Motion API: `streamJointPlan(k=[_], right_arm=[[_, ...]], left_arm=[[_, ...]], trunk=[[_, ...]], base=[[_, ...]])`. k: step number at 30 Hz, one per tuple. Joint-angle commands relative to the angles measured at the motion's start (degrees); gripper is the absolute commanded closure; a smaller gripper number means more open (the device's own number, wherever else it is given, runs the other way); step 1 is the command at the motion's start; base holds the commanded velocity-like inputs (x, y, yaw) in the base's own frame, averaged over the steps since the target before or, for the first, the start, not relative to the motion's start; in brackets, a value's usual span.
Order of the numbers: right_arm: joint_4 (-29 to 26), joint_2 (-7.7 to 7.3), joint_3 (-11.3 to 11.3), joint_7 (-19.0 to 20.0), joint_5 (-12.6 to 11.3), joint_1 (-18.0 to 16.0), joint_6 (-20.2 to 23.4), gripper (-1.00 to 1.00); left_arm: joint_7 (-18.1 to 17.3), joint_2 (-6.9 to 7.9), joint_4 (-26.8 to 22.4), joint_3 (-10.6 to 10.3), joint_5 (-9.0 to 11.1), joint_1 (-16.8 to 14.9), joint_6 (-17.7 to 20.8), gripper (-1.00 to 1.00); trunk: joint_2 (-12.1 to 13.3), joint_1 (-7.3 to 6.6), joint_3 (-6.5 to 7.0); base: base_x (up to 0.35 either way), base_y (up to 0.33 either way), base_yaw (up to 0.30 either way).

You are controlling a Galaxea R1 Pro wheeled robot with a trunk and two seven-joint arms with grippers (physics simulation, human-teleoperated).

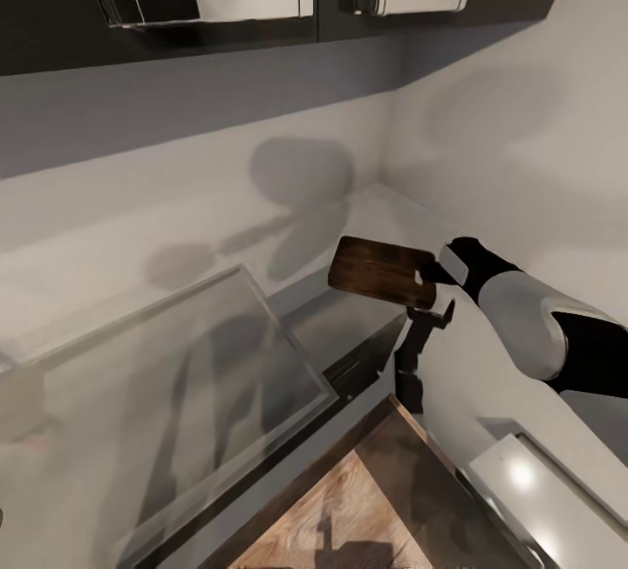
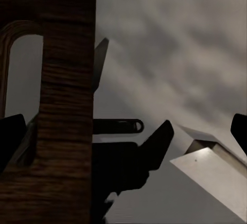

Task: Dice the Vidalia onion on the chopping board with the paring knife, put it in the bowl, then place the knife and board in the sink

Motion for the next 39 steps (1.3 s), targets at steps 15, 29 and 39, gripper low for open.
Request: streamJointPlan(k=[15,29,39], right_arm=[[-0.06,0.07,-0.45,-0.20,0.16,-0.03,0.21,-1.00],[-0.06,0.07,-0.45,-0.27,0.20,-0.03,-0.02,1.00],[0.63,0.07,-0.45,-0.28,0.21,-0.03,-1.51,1.00]], left_arm=[[0.03,-0.03,0.10,-0.47,0.43,-0.07,-0.06,-1.00],[0.03,-0.03,0.07,-0.47,0.43,-0.07,-0.04,-1.00],[0.03,-0.03,0.09,-0.47,0.43,-0.07,-0.06,-1.00]], trunk=[[-0.10,0.03,-1.47],[-0.10,0.03,-2.12],[-0.10,0.03,-2.13]], base=[[0.000,0.000,0.000],[0.000,0.000,0.000],[0.000,0.000,0.000]])
